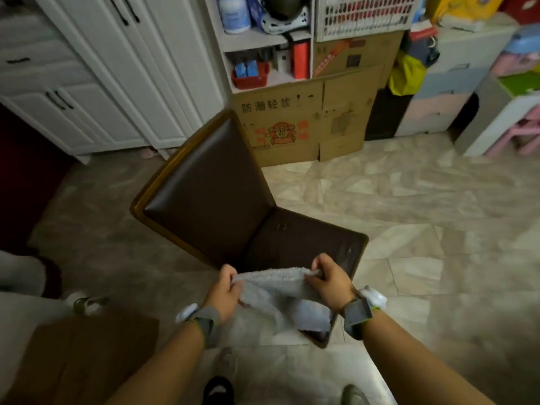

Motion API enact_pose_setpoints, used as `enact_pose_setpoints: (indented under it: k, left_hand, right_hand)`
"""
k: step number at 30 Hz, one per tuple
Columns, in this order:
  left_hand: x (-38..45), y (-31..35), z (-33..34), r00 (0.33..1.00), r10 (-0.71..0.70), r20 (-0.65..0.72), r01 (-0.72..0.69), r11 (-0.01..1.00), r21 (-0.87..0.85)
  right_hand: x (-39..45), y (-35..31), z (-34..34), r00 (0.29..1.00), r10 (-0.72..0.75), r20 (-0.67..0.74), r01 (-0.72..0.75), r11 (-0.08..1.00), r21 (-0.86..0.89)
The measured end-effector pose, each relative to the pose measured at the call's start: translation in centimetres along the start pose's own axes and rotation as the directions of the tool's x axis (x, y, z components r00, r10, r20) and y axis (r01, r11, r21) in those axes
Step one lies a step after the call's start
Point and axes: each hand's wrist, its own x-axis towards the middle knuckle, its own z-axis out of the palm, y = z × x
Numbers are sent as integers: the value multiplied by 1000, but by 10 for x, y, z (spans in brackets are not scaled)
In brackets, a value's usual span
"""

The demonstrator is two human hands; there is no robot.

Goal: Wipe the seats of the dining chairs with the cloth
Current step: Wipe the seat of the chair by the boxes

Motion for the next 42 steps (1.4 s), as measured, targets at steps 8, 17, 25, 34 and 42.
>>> enact_pose_setpoints:
  k: [8,17,25,34,42]
  left_hand:
    - [116,-82,-15,876,34,481,-284,843,457]
    - [137,-110,31,764,78,641,-428,804,413]
    - [194,-114,122,738,515,436,-673,608,420]
    - [219,-215,209,584,464,666,-800,187,571]
    - [296,-158,268,505,655,562,-784,74,617]
  right_hand:
    - [-4,45,123,866,408,-291,-375,912,163]
    - [-33,106,182,710,528,-467,-538,834,124]
    - [22,198,173,464,637,-615,-471,766,438]
    - [89,270,264,777,259,-574,-483,830,-279]
    - [173,311,186,764,141,-630,-475,783,-401]
